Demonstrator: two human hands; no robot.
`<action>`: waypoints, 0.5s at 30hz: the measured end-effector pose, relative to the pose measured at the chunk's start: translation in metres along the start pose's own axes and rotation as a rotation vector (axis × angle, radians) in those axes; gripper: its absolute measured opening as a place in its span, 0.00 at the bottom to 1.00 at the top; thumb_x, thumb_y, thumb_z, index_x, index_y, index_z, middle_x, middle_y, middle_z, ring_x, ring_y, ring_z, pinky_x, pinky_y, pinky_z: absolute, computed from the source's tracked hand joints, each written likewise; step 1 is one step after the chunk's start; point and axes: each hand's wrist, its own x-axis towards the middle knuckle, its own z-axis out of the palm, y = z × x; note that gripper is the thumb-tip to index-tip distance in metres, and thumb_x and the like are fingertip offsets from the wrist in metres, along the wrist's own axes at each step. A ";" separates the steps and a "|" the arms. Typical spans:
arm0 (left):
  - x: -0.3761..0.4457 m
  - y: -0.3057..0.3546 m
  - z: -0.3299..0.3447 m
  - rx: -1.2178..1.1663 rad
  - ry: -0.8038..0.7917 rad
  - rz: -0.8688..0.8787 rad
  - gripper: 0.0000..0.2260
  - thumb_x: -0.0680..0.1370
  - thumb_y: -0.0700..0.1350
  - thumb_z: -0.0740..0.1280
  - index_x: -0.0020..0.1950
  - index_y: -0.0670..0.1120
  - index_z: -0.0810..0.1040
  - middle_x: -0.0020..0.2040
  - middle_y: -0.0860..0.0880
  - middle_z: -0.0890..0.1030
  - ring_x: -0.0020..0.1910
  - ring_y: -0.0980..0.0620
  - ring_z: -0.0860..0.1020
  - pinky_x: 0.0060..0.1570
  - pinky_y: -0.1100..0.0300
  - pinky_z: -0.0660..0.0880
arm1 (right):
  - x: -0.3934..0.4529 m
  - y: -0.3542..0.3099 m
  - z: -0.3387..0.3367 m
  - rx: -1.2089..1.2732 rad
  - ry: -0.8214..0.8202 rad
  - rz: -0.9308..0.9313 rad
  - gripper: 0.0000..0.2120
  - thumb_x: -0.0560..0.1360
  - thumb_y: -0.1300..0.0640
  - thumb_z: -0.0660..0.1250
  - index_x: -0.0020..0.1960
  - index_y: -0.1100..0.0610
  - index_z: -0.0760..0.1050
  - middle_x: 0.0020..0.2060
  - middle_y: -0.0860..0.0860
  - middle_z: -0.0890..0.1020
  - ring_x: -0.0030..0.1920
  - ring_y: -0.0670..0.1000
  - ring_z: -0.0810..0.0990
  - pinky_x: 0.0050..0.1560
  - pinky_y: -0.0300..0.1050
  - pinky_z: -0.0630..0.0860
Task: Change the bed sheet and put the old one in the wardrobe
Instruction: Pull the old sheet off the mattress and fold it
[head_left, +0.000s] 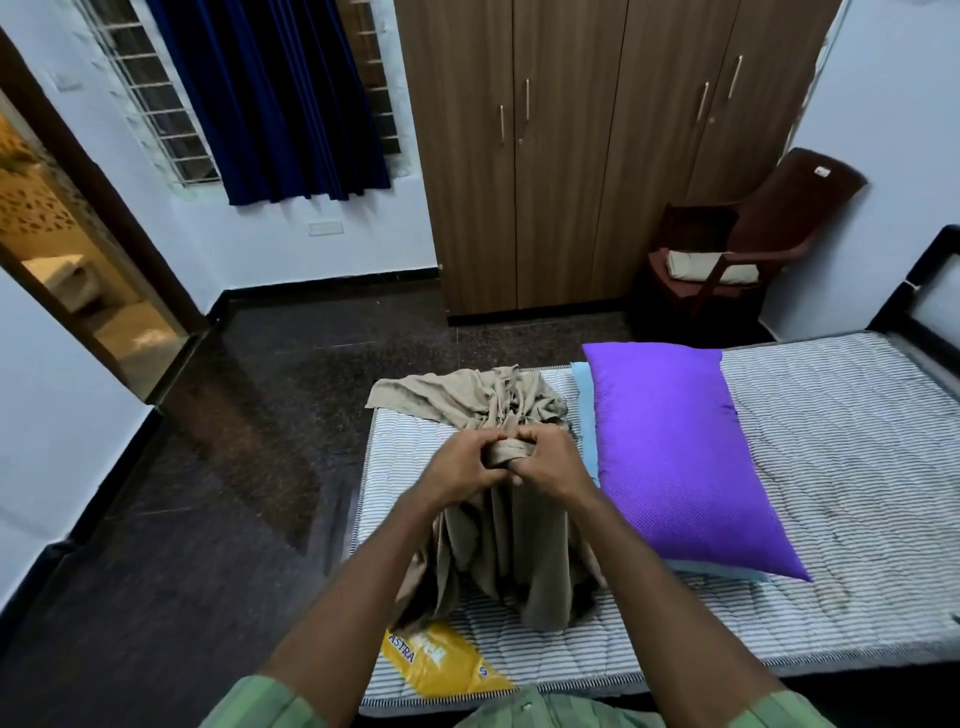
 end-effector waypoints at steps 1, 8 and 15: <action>-0.001 -0.002 -0.005 0.043 0.011 -0.008 0.11 0.67 0.54 0.81 0.41 0.58 0.80 0.36 0.60 0.80 0.36 0.63 0.75 0.38 0.61 0.68 | 0.002 0.004 -0.002 -0.028 0.012 -0.003 0.07 0.63 0.58 0.76 0.41 0.52 0.82 0.34 0.45 0.84 0.37 0.47 0.81 0.40 0.46 0.76; -0.006 -0.021 -0.038 0.038 0.329 -0.202 0.13 0.71 0.59 0.78 0.40 0.52 0.81 0.34 0.57 0.81 0.35 0.59 0.77 0.36 0.56 0.73 | -0.008 0.033 -0.023 0.207 -0.107 0.152 0.22 0.59 0.48 0.86 0.33 0.55 0.74 0.35 0.49 0.75 0.36 0.48 0.72 0.37 0.45 0.67; -0.017 -0.007 -0.032 0.127 0.411 -0.333 0.28 0.66 0.55 0.82 0.63 0.55 0.77 0.57 0.55 0.77 0.55 0.56 0.78 0.51 0.61 0.73 | -0.007 0.031 -0.030 0.258 -0.084 0.119 0.12 0.64 0.68 0.82 0.42 0.59 0.81 0.36 0.49 0.83 0.40 0.45 0.79 0.46 0.47 0.77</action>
